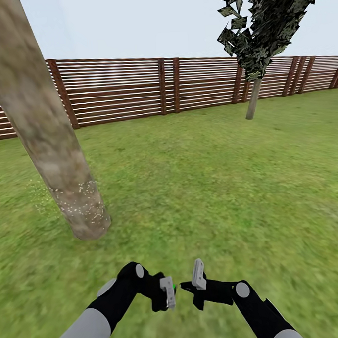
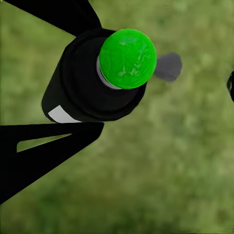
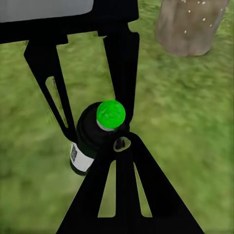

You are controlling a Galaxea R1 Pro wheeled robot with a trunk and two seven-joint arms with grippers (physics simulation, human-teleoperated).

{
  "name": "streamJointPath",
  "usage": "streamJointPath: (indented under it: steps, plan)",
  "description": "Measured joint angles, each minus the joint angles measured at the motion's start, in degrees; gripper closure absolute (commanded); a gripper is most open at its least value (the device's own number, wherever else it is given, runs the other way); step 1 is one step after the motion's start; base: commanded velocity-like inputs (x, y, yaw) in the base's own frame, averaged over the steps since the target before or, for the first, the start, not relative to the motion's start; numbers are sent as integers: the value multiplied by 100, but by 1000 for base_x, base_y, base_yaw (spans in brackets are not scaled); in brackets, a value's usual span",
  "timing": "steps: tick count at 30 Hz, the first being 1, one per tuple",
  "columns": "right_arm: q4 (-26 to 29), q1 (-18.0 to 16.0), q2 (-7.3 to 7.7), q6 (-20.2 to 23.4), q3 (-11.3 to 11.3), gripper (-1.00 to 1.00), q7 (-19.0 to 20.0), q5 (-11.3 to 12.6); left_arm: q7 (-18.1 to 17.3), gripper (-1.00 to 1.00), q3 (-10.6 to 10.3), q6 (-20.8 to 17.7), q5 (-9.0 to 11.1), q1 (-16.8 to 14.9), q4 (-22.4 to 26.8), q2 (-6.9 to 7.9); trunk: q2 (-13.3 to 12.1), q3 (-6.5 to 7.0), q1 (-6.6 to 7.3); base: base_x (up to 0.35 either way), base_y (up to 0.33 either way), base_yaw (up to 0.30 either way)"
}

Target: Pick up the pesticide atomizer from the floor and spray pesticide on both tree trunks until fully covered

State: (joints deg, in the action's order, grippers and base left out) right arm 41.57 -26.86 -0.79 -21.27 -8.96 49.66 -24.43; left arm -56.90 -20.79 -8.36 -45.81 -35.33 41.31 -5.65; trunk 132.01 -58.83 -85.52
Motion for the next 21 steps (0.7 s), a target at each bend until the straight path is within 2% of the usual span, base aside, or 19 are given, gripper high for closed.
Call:
streamJointPath:
  steps: [6, 11, 21]
  plan:
    - [-2, 3, 0, 0, 0, 100, 1, 0, 38, 100, 4, 1, 25, 0, 0, -20, 0, 0, 0, 0, 0, 0]
    - [-9, 0, 0, 0, 0, 100, 0, 0, 39, 100, 5, 8, 32, 0, 0, -99, 0, 0, 0, 0, 0, 0]
    - [-9, 4, 0, 0, 0, 100, 0, 0, 39, 100, 4, 12, 27, 0, -9, -96, 0, 0, 0, 0, 0, 0]
